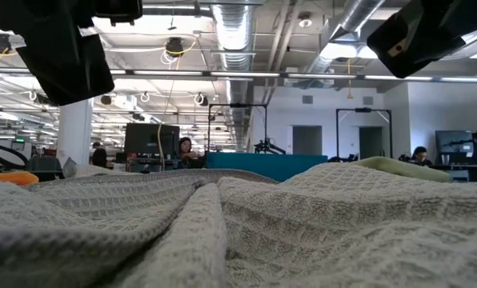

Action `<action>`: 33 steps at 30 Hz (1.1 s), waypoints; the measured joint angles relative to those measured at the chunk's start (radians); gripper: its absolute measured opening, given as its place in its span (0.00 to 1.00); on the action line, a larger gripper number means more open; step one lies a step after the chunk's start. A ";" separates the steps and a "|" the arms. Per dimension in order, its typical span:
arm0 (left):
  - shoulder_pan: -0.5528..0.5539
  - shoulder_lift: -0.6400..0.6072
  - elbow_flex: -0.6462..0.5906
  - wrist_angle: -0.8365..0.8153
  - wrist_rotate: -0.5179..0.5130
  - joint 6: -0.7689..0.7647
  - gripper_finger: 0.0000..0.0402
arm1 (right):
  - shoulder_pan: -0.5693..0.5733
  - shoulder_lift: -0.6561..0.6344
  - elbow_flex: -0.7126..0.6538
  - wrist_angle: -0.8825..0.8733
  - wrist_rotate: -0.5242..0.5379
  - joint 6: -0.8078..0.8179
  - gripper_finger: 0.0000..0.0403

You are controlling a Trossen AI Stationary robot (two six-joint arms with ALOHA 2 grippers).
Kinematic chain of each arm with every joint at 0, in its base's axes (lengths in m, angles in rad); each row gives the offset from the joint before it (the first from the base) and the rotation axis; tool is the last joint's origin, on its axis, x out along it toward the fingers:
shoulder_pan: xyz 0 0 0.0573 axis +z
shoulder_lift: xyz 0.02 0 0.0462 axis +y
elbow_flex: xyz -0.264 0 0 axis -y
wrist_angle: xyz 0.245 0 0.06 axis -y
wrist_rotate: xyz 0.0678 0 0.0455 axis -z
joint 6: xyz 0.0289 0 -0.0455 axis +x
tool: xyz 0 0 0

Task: Fold microfiber towels
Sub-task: Fold the bottom left gray microfiber cloth

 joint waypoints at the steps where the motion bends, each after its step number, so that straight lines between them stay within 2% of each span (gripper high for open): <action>1: -0.004 0.000 0.000 0.000 -0.011 0.022 0.28 | 0.000 0.000 0.000 0.000 0.000 0.000 0.38; 5: -0.034 0.000 0.000 0.021 -0.044 0.090 0.33 | 0.000 0.000 0.000 -0.001 0.001 0.001 0.41; 9: -0.064 0.000 0.000 0.023 -0.110 0.101 0.34 | 0.008 0.000 -0.001 -0.004 0.003 0.033 0.42; 12: -0.076 0.000 0.000 0.023 -0.117 0.110 0.34 | 0.010 0.002 -0.001 -0.004 0.003 0.073 0.42; 17: -0.078 0.000 0.000 0.030 -0.116 0.112 0.34 | -0.011 0.086 -0.002 0.026 0.005 0.146 0.41; 22: -0.077 0.000 0.000 0.030 -0.115 0.112 0.34 | -0.036 0.180 0.000 0.100 0.001 0.124 0.41; 29: -0.078 0.000 0.000 0.041 -0.114 0.112 0.34 | -0.091 0.268 -0.001 0.107 -0.003 0.152 0.40; 33: -0.077 0.000 0.000 0.042 -0.115 0.112 0.34 | -0.129 0.307 -0.001 0.120 -0.076 0.178 0.40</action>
